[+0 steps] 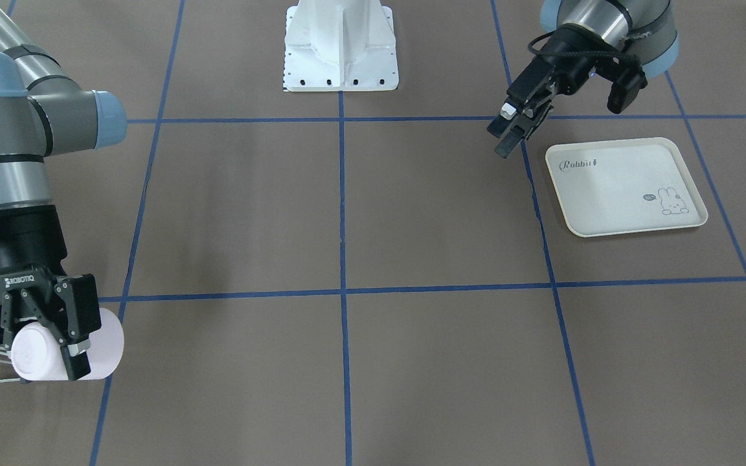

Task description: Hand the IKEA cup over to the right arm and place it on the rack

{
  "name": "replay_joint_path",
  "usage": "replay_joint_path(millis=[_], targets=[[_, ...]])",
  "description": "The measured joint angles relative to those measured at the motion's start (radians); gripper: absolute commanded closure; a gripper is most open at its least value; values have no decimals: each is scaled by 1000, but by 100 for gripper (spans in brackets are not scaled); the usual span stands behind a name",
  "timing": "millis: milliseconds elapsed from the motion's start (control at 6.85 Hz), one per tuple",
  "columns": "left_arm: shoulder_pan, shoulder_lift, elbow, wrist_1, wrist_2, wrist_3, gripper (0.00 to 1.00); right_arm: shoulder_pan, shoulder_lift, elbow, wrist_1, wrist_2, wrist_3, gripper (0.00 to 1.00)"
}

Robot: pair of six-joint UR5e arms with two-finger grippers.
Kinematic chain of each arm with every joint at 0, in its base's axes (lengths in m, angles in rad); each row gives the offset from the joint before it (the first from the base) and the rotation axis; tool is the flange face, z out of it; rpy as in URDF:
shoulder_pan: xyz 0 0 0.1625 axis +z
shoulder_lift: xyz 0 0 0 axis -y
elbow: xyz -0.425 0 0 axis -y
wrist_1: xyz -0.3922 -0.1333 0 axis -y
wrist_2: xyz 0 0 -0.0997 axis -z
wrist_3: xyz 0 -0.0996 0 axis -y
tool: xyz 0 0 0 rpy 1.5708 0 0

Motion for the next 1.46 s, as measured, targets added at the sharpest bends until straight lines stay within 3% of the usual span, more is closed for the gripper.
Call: replay_joint_path(millis=[438, 730, 1459], targets=[[-12, 149, -79, 109, -27, 236, 0, 1, -112, -17, -29, -198, -217, 100], [-13, 175, -78, 116, -29, 268, 0, -6, -128, -64, -21, -319, -242, 100], [-12, 177, -63, 115, -27, 272, 0, -66, -148, -78, -10, -403, -196, 100]])
